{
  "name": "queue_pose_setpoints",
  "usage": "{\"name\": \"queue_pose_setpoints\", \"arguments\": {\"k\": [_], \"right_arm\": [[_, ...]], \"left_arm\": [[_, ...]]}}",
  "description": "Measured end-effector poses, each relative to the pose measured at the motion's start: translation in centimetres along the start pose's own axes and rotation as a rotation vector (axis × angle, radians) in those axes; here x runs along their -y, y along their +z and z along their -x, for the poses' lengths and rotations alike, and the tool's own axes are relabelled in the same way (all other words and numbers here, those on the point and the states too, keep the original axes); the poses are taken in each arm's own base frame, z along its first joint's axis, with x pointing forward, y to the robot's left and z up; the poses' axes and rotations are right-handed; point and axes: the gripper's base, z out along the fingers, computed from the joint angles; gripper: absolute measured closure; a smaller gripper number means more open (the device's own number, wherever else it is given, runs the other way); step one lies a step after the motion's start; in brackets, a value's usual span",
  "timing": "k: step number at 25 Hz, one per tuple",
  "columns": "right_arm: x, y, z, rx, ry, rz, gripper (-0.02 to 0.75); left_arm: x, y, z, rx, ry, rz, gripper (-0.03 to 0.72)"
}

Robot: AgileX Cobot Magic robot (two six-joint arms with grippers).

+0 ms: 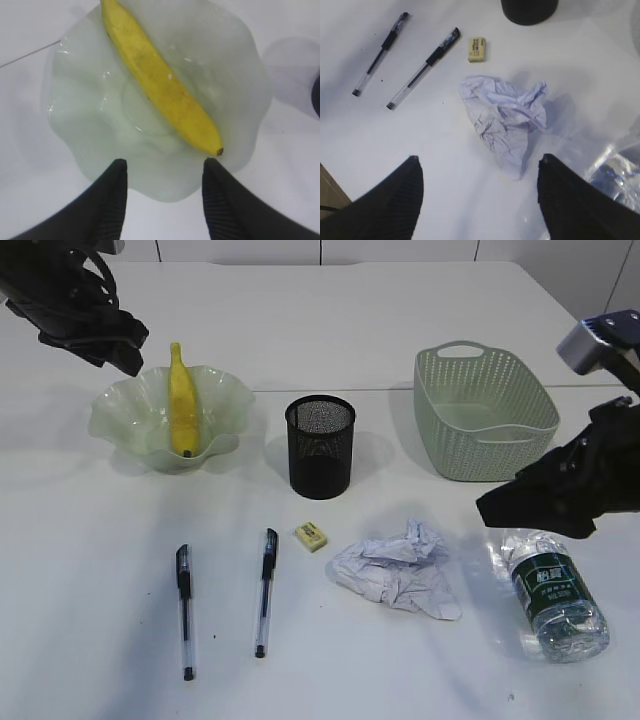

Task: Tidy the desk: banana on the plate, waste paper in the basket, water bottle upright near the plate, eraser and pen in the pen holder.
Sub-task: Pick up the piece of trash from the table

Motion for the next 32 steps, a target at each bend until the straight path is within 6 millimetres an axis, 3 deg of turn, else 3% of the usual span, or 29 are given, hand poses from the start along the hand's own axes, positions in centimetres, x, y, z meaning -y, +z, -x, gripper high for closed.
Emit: {"name": "queue_pose_setpoints", "arguments": {"k": [10, 17, 27, 32], "right_arm": [[1.5, 2.9, 1.8, -0.016, -0.186, 0.175, 0.206], [2.2, 4.4, 2.2, 0.024, -0.196, 0.213, 0.206], [2.0, 4.5, 3.1, 0.124, -0.085, 0.250, 0.206], [2.3, 4.7, 2.3, 0.051, -0.208, 0.230, 0.206]], "left_arm": [[-0.2, -0.7, -0.1, -0.019, 0.026, 0.021, 0.349], [-0.1, -0.7, -0.3, -0.038, 0.025, 0.016, 0.349], [-0.1, -0.7, -0.5, -0.061, 0.029, 0.015, 0.349], [-0.1, -0.7, -0.5, -0.063, 0.030, 0.016, 0.349]]}}
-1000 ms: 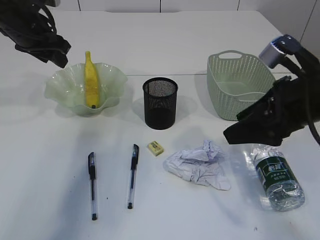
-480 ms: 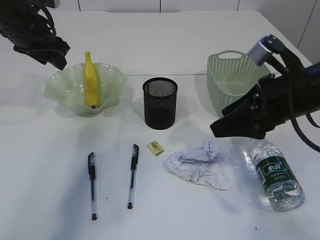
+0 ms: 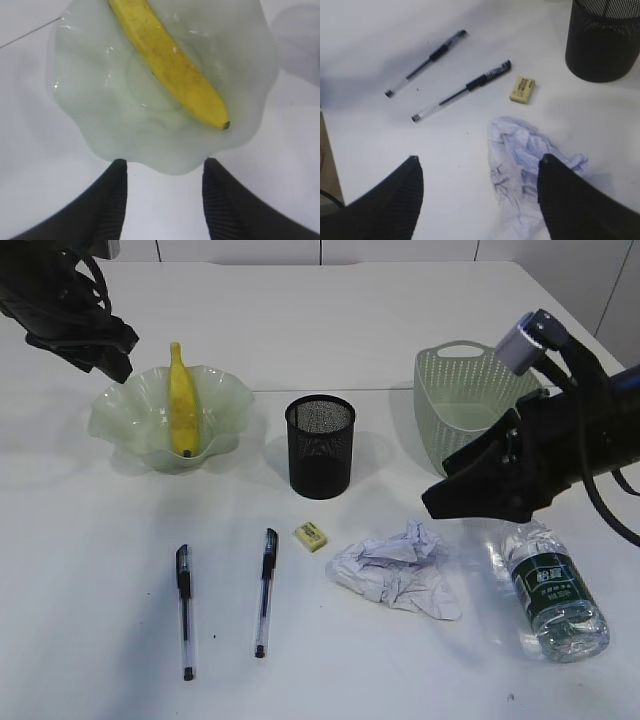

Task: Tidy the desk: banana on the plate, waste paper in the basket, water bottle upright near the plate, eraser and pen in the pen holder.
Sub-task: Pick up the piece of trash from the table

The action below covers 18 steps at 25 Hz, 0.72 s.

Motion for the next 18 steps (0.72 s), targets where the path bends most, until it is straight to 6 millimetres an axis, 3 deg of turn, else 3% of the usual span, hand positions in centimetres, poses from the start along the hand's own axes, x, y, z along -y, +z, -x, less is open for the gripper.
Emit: {"name": "queue_pose_setpoints", "arguments": {"k": [18], "right_arm": [[2.8, 3.2, -2.7, -0.104, -0.299, 0.003, 0.206]], "left_arm": [[0.0, 0.0, 0.0, -0.002, 0.000, 0.000, 0.349]]}}
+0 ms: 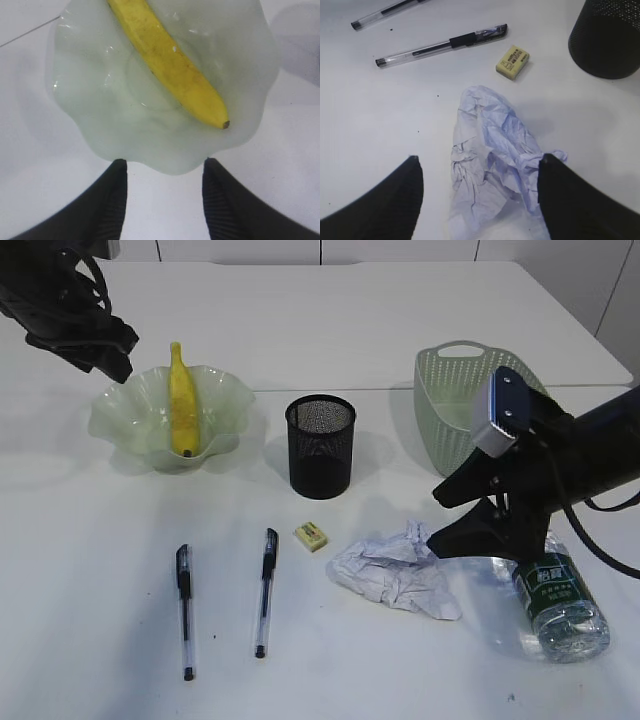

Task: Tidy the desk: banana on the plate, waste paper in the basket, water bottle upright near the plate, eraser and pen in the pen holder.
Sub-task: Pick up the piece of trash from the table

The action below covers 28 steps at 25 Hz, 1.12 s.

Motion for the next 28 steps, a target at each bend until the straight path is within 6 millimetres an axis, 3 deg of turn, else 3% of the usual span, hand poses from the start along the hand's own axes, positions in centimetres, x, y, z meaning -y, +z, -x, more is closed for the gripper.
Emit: {"name": "queue_pose_setpoints", "arguments": {"k": [9, 16, 28], "right_arm": [[0.6, 1.1, -0.3, 0.045, -0.173, -0.015, 0.206], [0.0, 4.0, -0.2, 0.004, -0.245, 0.012, 0.206], [0.7, 6.4, -2.0, -0.076, -0.241, -0.004, 0.206]], "left_arm": [[0.0, 0.0, 0.0, 0.000, 0.000, 0.000, 0.349], [0.0, 0.0, 0.0, 0.000, 0.000, 0.000, 0.349], [0.0, 0.0, 0.0, 0.000, 0.000, 0.000, 0.349]]}}
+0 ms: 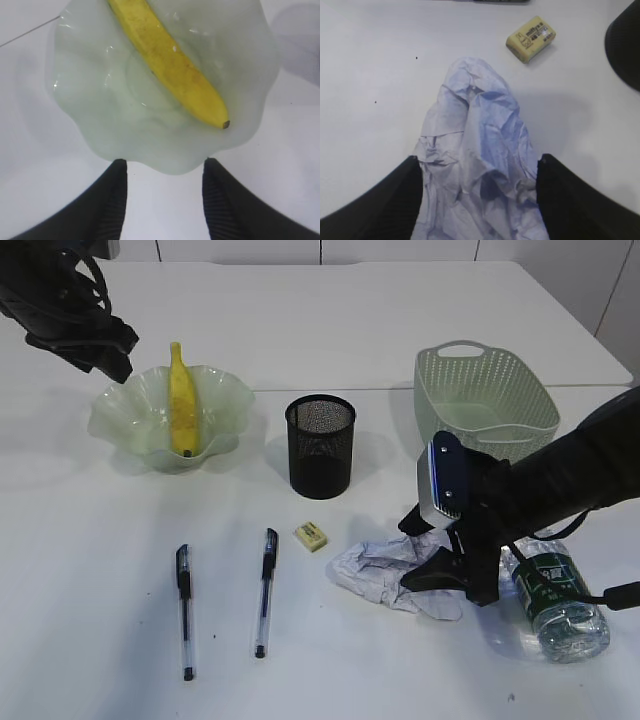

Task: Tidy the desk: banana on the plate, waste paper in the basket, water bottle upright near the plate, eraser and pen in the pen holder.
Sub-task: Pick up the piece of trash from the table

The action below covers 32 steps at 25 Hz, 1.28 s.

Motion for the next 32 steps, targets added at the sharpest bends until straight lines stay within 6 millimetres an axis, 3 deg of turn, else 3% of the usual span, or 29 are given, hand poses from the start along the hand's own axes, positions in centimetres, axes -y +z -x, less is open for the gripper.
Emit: {"name": "queue_pose_setpoints", "arguments": {"k": [6, 15, 24, 32], "right_arm": [[0.2, 0.2, -0.2, -0.008, 0.019, -0.025, 0.223], [1.1, 0.1, 0.4, 0.064, 0.123, -0.114, 0.360], [0.8, 0.8, 0.0, 0.078, 0.147, -0.085, 0.502], [0.7, 1.1, -0.1, 0.083, 0.150, -0.069, 0.726]], "left_arm": [[0.0, 0.0, 0.0, 0.000, 0.000, 0.000, 0.349], [0.0, 0.0, 0.0, 0.000, 0.000, 0.000, 0.349], [0.0, 0.0, 0.0, 0.000, 0.000, 0.000, 0.349], [0.0, 0.0, 0.0, 0.003, 0.000, 0.001, 0.349]]}}
